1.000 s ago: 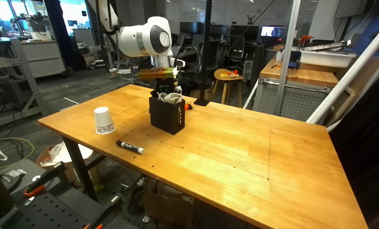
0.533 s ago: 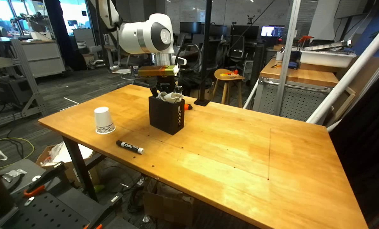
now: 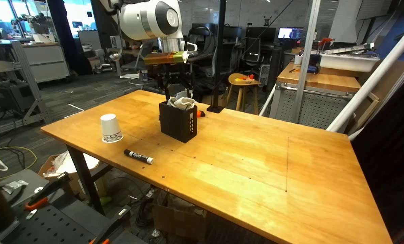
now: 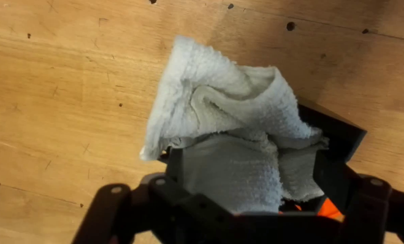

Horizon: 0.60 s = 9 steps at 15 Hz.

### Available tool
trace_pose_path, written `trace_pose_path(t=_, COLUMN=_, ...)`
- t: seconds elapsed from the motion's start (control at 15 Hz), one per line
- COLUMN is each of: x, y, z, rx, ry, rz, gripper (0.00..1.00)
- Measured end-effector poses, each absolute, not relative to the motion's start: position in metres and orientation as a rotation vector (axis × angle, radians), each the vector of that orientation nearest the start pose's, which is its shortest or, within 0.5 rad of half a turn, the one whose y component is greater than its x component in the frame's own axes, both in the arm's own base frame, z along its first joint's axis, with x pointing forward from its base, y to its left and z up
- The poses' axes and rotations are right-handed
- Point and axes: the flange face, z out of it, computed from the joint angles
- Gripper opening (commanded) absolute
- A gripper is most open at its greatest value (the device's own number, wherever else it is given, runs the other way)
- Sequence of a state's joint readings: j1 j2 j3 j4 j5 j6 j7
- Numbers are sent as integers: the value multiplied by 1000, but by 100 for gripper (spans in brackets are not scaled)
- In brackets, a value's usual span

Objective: Pick up the cloth from the table and put it in the box

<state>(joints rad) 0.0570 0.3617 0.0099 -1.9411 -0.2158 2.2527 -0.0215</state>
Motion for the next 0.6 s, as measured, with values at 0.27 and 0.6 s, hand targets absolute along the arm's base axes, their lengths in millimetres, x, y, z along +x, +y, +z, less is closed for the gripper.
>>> trace_pose_path(t=0.27, x=610, y=35, z=315, rx=-3299, ry=-377, rz=33, gripper=50)
trace_pose_path(t=0.6, x=608, y=30, z=324, rx=-3333, ry=-370, rz=9, gripper=13)
